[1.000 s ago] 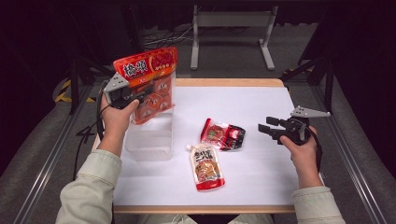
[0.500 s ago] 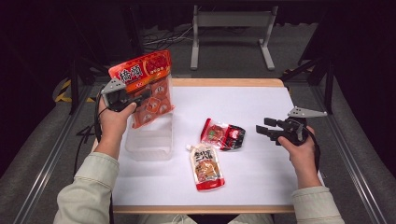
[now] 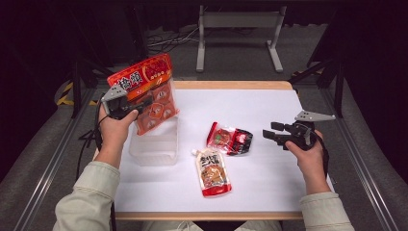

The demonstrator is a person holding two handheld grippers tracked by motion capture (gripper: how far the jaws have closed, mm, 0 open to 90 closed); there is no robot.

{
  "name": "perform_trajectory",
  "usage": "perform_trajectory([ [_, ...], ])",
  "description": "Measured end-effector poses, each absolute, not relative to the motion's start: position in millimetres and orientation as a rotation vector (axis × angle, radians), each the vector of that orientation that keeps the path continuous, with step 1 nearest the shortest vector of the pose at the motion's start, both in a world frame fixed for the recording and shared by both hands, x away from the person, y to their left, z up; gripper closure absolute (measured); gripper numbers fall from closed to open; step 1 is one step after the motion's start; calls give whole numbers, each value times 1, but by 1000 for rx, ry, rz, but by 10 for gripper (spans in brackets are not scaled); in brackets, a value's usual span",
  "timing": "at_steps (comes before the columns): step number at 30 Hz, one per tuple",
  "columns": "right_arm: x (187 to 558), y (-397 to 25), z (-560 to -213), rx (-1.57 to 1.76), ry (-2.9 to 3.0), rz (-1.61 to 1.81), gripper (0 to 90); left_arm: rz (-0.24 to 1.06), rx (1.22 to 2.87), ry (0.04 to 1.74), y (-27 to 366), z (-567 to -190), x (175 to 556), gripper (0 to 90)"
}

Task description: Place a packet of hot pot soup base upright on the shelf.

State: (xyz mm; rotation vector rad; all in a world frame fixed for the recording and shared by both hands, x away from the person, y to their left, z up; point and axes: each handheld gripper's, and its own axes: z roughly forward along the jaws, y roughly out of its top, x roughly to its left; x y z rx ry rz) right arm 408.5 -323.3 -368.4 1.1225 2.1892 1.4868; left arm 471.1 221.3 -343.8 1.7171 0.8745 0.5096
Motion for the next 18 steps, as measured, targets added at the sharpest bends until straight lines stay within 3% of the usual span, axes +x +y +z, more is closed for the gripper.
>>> perform_trajectory([
  [5, 408, -322, -368, 1120, 2188, 1491, 416, 529, 1818, 854, 213, -352, 469, 713],
  [18, 409, -319, -370, 1127, 2210, 1479, 415, 451, 1772, 918, 223, -368, 478, 710],
])
